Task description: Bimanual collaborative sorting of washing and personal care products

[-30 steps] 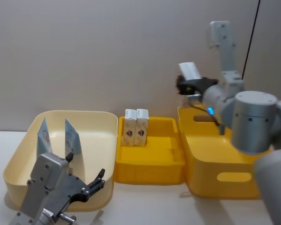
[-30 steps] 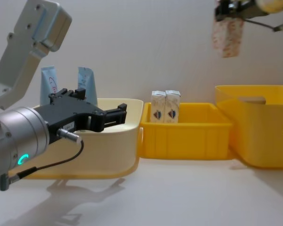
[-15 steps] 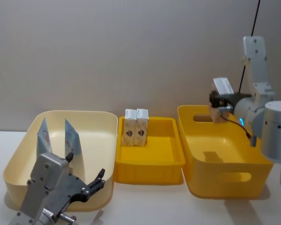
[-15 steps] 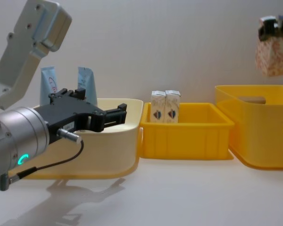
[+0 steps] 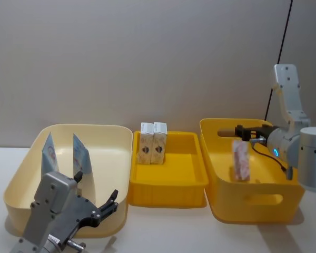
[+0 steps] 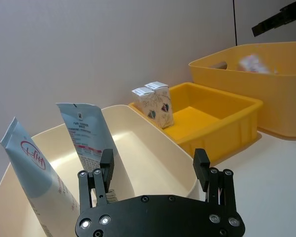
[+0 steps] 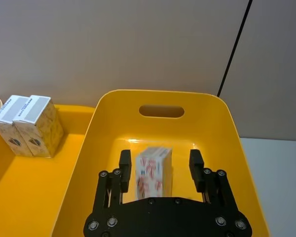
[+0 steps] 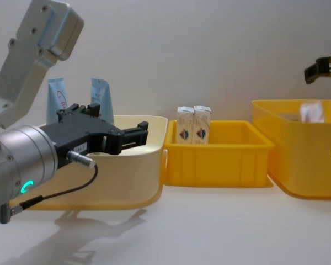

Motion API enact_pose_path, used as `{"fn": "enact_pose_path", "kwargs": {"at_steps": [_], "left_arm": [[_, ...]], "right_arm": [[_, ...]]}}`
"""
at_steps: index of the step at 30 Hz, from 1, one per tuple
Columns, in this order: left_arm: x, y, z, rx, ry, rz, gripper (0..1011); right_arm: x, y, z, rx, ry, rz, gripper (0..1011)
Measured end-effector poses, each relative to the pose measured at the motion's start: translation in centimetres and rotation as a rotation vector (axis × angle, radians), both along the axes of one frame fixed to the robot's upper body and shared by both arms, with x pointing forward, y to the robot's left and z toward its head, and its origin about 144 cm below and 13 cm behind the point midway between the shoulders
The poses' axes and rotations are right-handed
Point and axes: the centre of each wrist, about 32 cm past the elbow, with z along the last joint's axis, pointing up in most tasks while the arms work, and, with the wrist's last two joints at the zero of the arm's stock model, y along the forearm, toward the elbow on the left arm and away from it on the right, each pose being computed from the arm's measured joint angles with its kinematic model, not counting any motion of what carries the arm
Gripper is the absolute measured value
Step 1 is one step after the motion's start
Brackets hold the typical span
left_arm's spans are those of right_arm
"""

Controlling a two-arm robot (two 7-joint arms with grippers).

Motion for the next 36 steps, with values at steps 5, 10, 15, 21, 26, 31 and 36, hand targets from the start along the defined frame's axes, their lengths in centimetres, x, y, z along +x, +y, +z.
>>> {"fn": "enact_pose_path", "kwargs": {"at_steps": [5,10,15,21,26,31,36], "left_arm": [[0.0,0.0,0.0,0.000,0.000,0.000,1003],[0.0,0.0,0.0,0.000,0.000,0.000,1003],[0.3,0.0,0.5,0.002,-0.009,-0.004,1003],[1.6,-0.2,2.0,0.010,-0.030,-0.020,1003],[3.4,-0.5,3.4,0.014,-0.042,-0.036,1003],[5.1,-0.9,4.4,0.009,-0.031,-0.051,1003],[6.2,-1.3,4.6,-0.006,0.004,-0.066,1003]], "right_arm": [[0.1,-0.3,-0.4,0.004,0.019,-0.001,863],[0.2,-0.4,-0.6,0.005,0.030,-0.003,985],[0.3,-0.5,-0.8,0.007,0.040,-0.004,1001],[0.3,-0.6,-0.9,0.008,0.046,-0.004,1001],[0.4,-0.6,-1.0,0.009,0.049,-0.004,1001],[0.4,-0.7,-1.1,0.009,0.052,-0.005,1001],[0.4,-0.7,-1.1,0.010,0.053,-0.005,1001]]}}
